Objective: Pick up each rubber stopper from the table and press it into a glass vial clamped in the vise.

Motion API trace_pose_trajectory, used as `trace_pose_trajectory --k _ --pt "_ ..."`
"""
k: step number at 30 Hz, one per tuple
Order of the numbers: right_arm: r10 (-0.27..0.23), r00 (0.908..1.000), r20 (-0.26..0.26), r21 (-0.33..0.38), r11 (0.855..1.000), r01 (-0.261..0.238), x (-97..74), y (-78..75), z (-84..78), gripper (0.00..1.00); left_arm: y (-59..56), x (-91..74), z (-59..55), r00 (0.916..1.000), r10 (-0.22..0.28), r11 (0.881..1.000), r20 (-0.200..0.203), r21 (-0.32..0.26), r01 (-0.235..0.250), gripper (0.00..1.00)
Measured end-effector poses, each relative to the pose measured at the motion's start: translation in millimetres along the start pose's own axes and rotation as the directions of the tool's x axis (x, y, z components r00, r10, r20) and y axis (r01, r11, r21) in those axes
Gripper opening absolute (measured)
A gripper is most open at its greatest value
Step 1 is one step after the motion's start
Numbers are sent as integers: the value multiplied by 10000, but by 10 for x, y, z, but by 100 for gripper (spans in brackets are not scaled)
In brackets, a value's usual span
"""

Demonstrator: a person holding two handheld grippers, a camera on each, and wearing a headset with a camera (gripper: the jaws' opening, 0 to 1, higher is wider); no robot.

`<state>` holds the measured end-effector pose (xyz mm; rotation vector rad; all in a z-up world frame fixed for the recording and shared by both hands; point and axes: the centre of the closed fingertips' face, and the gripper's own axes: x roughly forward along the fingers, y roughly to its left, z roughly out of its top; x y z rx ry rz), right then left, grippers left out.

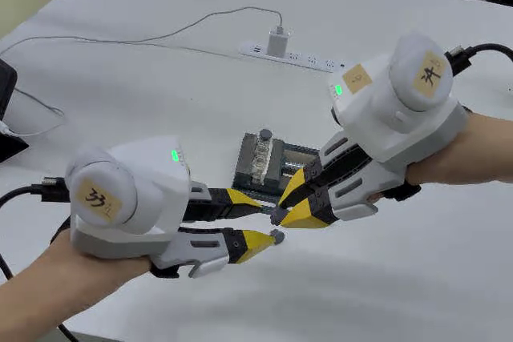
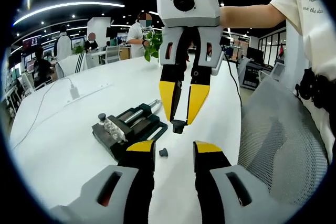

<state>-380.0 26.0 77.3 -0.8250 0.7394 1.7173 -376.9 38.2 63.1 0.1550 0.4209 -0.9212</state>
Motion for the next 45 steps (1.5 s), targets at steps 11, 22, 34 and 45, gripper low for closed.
trace_pose_trajectory --k 11,22,34,45 --pt "-13 9998 -204 161 9999 16 7 -41 -106 7 278 -120 -264 9868 1602 9843 -220 -714 -1614 82" --pt "-66 9991 -412 199 9998 74 4 -157 -180 7 558 -371 -294 9634 2679 9517 64 -1576 -2636 99" --pt "-101 9942 -1073 -71 9999 94 -55 -405 -254 7 609 -416 -309 9573 2890 9444 -11 -1638 -2853 99" --pt "-98 9842 -1769 -901 9959 -62 -117 -672 -218 7 612 -401 -273 9595 2817 9480 14 -1549 -2781 99"
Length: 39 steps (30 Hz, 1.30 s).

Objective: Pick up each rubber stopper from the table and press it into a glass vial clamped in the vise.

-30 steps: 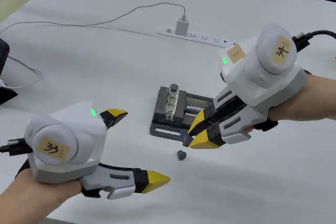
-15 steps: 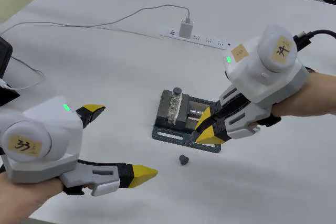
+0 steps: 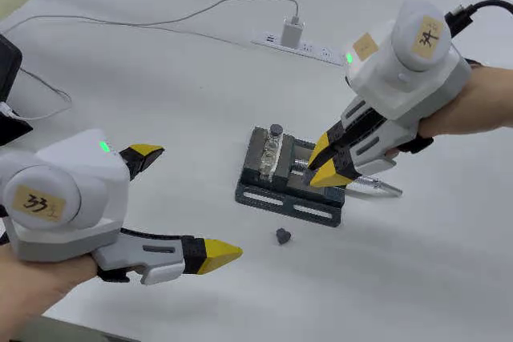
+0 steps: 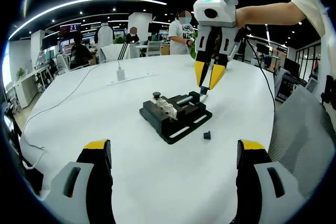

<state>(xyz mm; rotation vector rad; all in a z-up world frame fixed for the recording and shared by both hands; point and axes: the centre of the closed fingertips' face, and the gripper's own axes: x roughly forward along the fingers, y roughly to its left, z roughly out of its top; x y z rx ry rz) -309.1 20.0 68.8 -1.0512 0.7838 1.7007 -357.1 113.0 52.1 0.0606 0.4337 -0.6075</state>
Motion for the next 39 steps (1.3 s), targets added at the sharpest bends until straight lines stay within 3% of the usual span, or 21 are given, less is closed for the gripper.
trace_pose_trajectory --k 3,10,18,24,29,35,39 --pt "-43 9999 -135 -268 9996 39 -42 -89 36 7 -2 10 13 10000 -53 10000 -2 27 53 99" --pt "-184 9949 -988 -1339 9910 51 -57 -297 42 6 -18 39 3 9997 -158 9996 -180 240 162 98" --pt "-136 9857 -1681 -2479 9684 -289 1 -425 45 6 -19 77 -2 9996 -182 9995 -233 253 188 98" --pt "-20 9843 -1768 -3021 9518 -524 70 -529 111 5 -10 104 14 9995 -222 9994 -243 257 229 97" --pt "-39 9817 -1902 -3638 9291 -668 153 -640 145 5 -4 120 14 9995 -197 9996 -245 184 202 97" --pt "33 9771 -2128 -4006 9118 -903 255 -665 147 5 -11 118 -10 9993 -211 9997 -296 131 214 96" --pt "91 9746 -2238 -3812 9195 -961 289 -656 136 5 -1 107 -16 9994 -182 9998 -287 77 184 96"
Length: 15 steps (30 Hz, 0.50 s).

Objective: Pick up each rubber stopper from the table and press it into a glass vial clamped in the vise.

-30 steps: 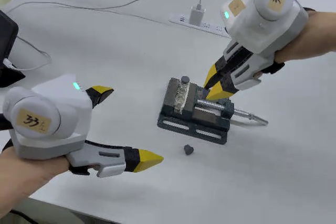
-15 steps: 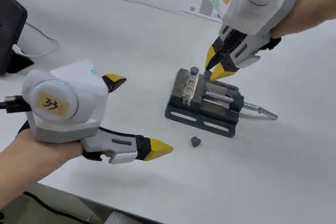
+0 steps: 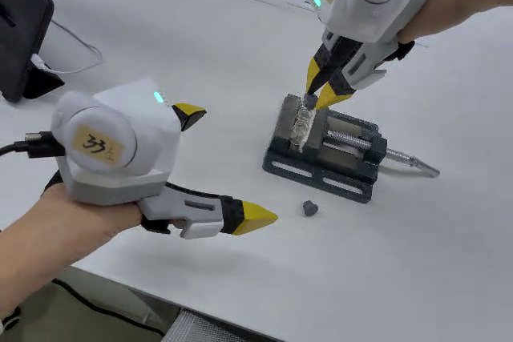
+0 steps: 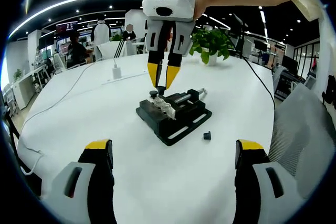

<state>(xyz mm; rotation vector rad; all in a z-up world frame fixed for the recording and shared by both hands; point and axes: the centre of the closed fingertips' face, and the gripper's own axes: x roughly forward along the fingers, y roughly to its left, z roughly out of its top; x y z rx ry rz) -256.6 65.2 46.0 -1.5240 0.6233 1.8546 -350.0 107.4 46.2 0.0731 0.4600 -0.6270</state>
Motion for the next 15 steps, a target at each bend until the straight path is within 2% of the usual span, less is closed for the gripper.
trace_pose_trajectory --k 3,7,15 --pt "15 9999 -150 188 9998 -12 26 -31 -64 5 3 -7 -8 10000 11 10000 -21 -17 -11 96" --pt "58 9999 -101 441 9990 -53 35 -15 -60 5 -3 -11 -16 10000 -11 10000 -51 -27 11 96" --pt "180 9997 -193 485 9987 -171 82 13 -50 5 -24 -10 -35 9999 -73 10000 -92 -48 73 96"
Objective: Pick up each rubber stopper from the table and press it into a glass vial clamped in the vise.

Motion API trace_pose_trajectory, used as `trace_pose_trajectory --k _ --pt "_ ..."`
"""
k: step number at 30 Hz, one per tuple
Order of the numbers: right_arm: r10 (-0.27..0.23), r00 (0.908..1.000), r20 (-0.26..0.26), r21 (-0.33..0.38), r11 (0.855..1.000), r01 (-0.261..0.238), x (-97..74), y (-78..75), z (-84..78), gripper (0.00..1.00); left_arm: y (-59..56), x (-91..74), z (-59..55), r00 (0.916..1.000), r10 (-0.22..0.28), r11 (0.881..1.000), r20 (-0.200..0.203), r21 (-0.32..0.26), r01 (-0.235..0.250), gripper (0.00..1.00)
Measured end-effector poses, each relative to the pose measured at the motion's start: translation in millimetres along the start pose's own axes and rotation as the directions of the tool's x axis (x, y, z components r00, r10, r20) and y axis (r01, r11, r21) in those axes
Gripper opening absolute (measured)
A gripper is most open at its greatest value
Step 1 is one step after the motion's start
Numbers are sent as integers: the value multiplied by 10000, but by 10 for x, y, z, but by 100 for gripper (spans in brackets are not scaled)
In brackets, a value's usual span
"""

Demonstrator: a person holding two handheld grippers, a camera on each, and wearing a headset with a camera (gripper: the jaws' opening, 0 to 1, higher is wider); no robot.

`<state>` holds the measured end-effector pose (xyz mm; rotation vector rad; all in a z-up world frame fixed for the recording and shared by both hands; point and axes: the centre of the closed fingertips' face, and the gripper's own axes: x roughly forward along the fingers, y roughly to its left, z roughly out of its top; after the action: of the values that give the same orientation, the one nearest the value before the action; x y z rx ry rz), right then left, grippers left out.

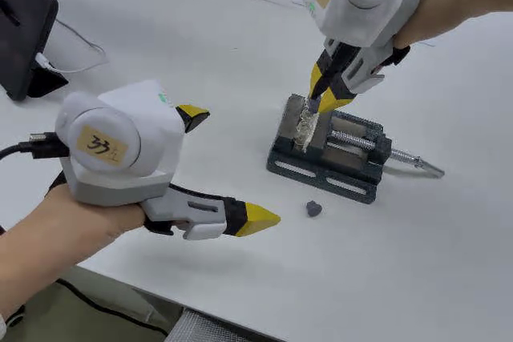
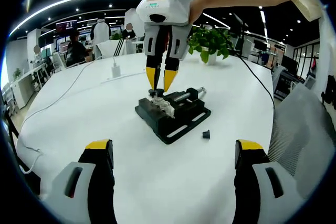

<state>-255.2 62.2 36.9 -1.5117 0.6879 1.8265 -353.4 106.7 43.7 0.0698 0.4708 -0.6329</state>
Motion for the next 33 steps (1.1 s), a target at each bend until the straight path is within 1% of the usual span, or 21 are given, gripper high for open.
trace_pose_trajectory --k 7,8,13,16,22,33 --pt "-5 10000 -70 188 9998 6 45 -10 -4 6 -17 -4 -44 10000 -46 10000 -66 -84 45 95" --pt "12 10000 -20 248 9997 -11 45 -5 11 6 -21 -4 -54 9999 -56 10000 -91 -74 56 95" --pt "47 9999 -91 287 9996 -44 53 -4 21 6 -23 3 -83 9999 -67 9999 -141 -144 65 95" --pt "45 9999 -101 425 9991 -41 65 -20 25 6 -30 5 -80 9999 -87 9998 -106 -161 85 95" --pt "104 9998 -183 369 9993 -97 58 -6 36 6 -15 4 -72 10000 -50 9998 -66 -194 49 95" --pt "99 9999 -56 521 9986 -96 54 -19 44 6 -23 13 -75 10000 -59 9997 -58 -230 58 95"
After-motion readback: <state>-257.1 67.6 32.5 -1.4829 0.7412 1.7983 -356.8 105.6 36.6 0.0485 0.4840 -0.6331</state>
